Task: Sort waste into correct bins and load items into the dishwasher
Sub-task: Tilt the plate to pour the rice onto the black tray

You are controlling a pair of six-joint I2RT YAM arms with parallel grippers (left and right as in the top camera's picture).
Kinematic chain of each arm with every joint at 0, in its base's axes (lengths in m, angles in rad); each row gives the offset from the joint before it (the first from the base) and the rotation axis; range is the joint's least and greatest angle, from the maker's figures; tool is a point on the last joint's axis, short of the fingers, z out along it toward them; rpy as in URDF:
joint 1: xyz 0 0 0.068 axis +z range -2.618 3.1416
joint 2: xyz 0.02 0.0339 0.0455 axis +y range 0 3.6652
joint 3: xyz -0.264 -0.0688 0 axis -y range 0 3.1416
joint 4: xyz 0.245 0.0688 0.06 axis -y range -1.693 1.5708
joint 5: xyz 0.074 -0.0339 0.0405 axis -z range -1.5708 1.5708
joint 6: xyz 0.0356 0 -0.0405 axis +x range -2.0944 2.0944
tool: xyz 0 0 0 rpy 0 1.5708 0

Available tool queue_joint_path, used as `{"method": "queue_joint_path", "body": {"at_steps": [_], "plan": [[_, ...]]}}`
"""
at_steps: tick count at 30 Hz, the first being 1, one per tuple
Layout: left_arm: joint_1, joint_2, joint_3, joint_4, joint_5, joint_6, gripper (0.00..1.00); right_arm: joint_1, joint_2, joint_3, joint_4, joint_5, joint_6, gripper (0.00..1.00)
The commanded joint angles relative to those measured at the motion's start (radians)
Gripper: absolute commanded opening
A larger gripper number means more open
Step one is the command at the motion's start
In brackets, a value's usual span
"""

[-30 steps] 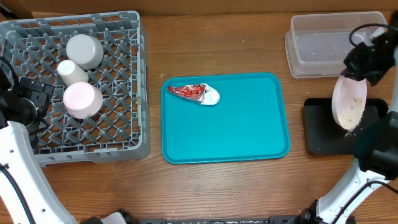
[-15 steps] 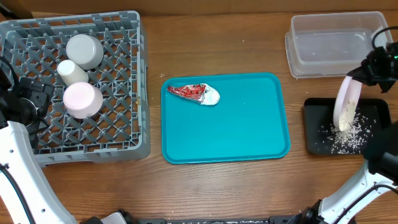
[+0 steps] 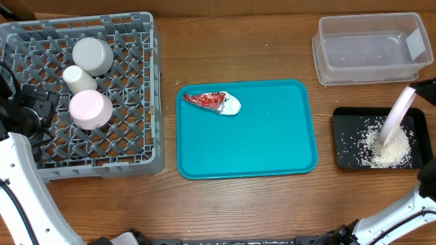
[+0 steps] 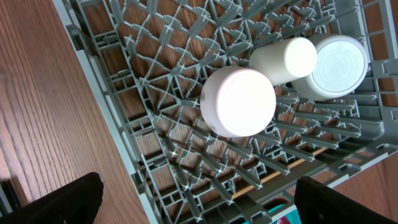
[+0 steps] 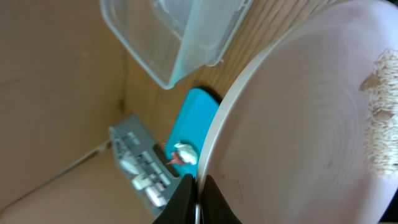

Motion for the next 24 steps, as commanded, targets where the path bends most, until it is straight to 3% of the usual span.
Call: {"method": "queue_joint_path", "body": {"at_steps": [1,11,14,24], "plan": [[0.002,0.004,0.003,-0.002,0.001,-0.017,1.0,-0.037,-0.008,0.026,-0.011,-0.13,-0.072,0.04],[0.002,0.004,0.003,-0.002,0.001,-0.017,1.0,-0.069,0.0,-0.061,0.013,-0.233,-0.151,0.04],[0.002,0.004,0.003,-0.002,0.001,-0.017,1.0,-0.07,0.001,-0.074,-0.01,-0.307,-0.25,0.04],[0.002,0.004,0.003,-0.002,0.001,-0.017,1.0,-0.113,0.001,-0.074,-0.011,-0.318,-0.155,0.04]]}}
